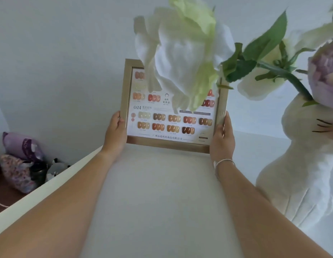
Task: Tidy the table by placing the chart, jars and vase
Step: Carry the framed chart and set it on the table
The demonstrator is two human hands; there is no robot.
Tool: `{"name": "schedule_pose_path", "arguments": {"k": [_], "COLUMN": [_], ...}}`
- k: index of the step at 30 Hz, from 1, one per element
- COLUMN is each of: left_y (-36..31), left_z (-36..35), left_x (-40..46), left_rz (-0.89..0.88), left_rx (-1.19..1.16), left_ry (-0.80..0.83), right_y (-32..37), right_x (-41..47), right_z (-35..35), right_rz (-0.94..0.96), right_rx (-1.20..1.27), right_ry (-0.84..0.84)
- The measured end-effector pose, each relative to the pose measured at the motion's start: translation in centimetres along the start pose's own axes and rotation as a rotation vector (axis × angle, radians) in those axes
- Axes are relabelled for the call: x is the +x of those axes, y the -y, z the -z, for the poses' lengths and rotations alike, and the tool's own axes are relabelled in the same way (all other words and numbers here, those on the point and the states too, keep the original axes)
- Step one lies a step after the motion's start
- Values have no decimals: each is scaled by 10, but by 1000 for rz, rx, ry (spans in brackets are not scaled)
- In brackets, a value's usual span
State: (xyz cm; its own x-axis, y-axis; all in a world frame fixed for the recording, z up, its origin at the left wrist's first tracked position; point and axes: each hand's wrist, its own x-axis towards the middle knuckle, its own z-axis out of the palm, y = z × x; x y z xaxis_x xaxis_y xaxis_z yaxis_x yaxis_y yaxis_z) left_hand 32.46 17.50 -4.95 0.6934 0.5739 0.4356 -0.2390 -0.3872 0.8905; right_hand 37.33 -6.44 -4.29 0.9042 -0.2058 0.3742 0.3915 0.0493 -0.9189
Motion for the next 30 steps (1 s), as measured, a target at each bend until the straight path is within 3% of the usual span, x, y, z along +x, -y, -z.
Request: {"name": "schedule_pose_path", "arguments": {"k": [10,16,30], "left_y": [15,23,21], "left_z": [-16,-12,-8], "left_x": [19,21,15], "left_rz": [12,36,7], "left_rx": [-11,30,110], "left_ry": [54,85,123], "right_y": [-11,-15,-16], "right_x": [14,12,9], "right_z": [-2,-3,-2], "right_rz": [11,-42,-84], "right_rx": [-39,-189,-401], "right_ry": [-70,-111,-72]}}
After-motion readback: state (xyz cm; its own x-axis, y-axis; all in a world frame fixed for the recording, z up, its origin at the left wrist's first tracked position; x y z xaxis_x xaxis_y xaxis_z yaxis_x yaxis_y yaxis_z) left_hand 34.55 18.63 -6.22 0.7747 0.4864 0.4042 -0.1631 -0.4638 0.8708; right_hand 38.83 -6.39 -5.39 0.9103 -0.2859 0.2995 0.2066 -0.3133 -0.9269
